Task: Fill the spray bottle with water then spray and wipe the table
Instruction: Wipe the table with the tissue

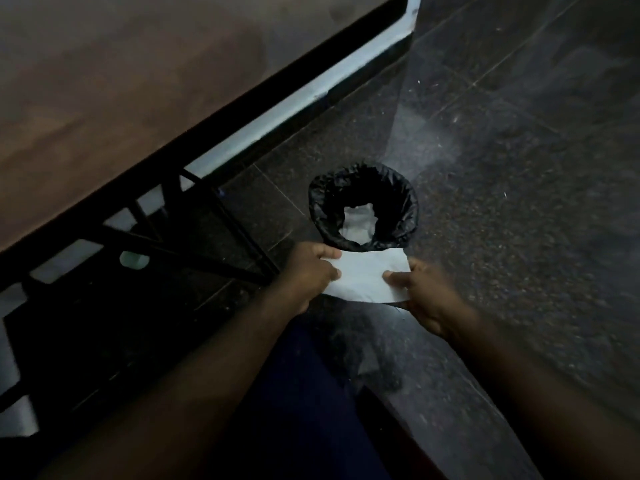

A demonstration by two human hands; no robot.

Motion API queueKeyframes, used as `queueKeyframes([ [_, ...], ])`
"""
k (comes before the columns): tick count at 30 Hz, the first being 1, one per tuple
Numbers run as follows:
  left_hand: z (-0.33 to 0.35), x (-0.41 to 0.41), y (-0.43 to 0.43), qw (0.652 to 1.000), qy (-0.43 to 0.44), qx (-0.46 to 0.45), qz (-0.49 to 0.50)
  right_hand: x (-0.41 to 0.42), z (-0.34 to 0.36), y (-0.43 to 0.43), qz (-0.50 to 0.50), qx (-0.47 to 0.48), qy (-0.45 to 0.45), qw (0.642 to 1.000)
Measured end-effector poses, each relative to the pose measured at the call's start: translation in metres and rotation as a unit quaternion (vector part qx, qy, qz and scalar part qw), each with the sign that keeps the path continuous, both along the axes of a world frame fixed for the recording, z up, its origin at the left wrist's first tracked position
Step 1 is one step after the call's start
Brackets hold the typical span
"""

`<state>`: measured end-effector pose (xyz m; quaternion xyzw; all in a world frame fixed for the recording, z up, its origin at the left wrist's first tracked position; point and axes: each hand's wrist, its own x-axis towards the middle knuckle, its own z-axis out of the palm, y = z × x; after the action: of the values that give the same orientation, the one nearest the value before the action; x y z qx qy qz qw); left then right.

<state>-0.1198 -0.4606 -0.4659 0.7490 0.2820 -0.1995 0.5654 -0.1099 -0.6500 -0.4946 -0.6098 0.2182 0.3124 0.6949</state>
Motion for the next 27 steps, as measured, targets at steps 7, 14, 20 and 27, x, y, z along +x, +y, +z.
queueKeyframes([
  [7, -0.05, 0.044, -0.014, 0.996, 0.045, 0.069, -0.045, 0.041, -0.052, -0.007, -0.029, -0.05, 0.007, 0.998],
  [14, -0.079, 0.08, -0.019, 0.998, 0.059, 0.007, 0.009, 0.108, -0.089, 0.0, 0.03, -0.167, -0.087, 0.982],
  [20, -0.091, 0.11, -0.035, 0.991, 0.066, -0.105, 0.044, 0.197, -0.095, 0.01, 0.128, -0.284, -0.244, 0.918],
  [27, -0.116, 0.122, -0.035, 0.986, 0.088, -0.135, 0.042, 0.235, -0.116, 0.036, 0.289, -0.304, -0.271, 0.866],
])
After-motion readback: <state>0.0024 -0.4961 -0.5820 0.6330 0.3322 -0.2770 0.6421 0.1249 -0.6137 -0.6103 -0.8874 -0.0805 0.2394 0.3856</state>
